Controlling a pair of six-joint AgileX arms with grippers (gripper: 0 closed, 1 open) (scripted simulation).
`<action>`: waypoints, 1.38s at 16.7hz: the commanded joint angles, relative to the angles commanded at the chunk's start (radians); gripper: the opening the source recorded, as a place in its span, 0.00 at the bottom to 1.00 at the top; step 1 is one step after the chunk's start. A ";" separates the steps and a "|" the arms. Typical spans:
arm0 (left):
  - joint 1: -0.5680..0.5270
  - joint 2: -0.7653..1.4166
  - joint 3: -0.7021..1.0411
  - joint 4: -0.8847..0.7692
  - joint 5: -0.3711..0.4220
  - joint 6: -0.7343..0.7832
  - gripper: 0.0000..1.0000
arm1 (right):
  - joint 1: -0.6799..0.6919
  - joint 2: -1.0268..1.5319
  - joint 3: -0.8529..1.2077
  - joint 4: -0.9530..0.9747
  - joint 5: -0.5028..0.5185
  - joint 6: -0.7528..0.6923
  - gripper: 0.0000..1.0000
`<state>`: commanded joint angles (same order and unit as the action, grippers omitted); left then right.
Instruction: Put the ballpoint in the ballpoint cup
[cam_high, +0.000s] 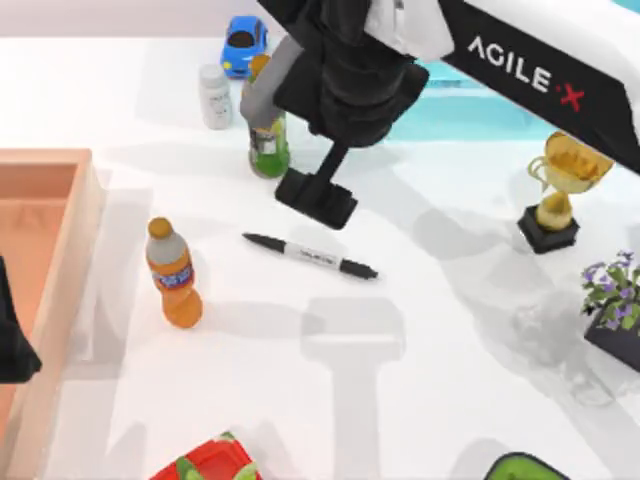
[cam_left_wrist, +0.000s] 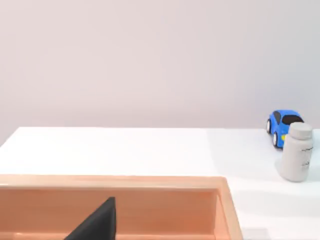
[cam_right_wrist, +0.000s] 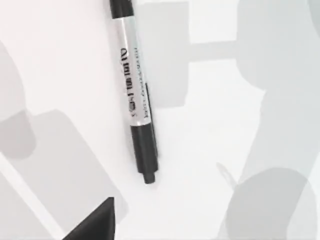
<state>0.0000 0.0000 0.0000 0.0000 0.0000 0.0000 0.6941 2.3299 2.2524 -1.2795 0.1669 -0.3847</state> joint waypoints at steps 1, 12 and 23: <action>0.000 0.000 0.000 0.000 0.000 0.000 1.00 | 0.018 0.062 0.060 -0.034 0.005 -0.010 1.00; 0.000 0.000 0.000 0.000 0.000 0.000 1.00 | 0.067 0.247 0.232 -0.130 0.017 -0.039 1.00; 0.000 0.000 0.000 0.000 0.000 0.000 1.00 | 0.039 0.306 -0.038 0.207 0.017 -0.072 1.00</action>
<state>0.0000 0.0000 0.0000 0.0000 0.0000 0.0000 0.7327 2.6358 2.2144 -1.0728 0.1836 -0.4567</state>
